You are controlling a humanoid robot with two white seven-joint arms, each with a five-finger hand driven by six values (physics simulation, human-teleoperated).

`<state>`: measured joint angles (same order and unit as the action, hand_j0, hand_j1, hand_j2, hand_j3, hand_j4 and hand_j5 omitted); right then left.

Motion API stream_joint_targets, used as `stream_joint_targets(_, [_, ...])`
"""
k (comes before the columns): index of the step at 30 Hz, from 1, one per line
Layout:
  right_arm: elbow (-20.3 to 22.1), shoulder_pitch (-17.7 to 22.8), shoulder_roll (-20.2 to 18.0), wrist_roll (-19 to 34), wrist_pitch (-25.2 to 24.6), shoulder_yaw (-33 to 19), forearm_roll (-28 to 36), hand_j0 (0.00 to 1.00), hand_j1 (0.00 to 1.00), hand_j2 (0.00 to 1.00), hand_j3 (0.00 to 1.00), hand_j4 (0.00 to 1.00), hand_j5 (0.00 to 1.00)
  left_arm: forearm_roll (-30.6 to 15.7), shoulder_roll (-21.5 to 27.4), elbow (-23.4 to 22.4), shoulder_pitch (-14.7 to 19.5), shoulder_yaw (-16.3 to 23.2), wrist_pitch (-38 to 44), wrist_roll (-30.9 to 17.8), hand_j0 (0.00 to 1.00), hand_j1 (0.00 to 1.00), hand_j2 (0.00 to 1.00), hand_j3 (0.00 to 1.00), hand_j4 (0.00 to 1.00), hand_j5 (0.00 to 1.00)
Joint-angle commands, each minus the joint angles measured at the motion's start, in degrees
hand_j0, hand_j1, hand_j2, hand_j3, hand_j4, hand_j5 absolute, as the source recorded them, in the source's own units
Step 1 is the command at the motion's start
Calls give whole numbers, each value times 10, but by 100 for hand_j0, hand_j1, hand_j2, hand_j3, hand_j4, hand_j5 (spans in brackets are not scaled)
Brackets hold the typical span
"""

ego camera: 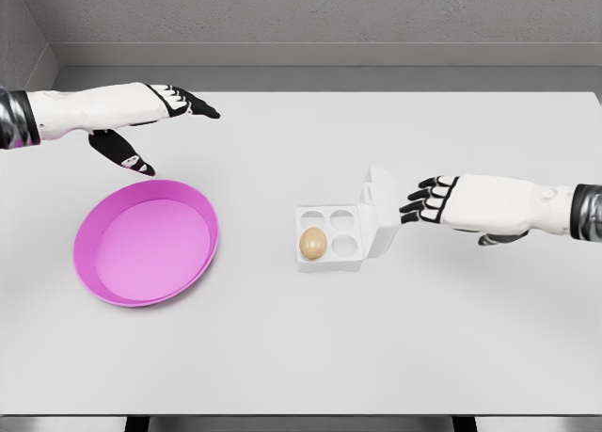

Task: Pack egg into the box and close the box lid

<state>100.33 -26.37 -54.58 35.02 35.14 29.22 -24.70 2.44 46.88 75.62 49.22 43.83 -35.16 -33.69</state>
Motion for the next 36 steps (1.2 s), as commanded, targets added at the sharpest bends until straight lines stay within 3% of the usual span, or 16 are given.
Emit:
stream_joint_targets(1, [3,0,0,0,-1,0,4,100,100,100,100,100,100,-4,1,0,0,-1,2,0,100,100,100,100,100,100])
stream_joint_targets(10, [4,-11,13,0,-1,7,25,100,100,100,100,100,100,-4,1,-2,-1,-1,2,0,100,100,100,100,100,100])
stream_joint_targets(21, [4,-48,105,0,-1,62,24,100,100,100,100,100,100,-4,1,-6,0,-1,2,0,100,100,100,100,100,100])
stream_joint_targets(36, [-3,-54,118,0,-1,83,18,100,100,100,100,100,100,-9,1,-14,0,-1,2,0,100,100,100,100,100,100])
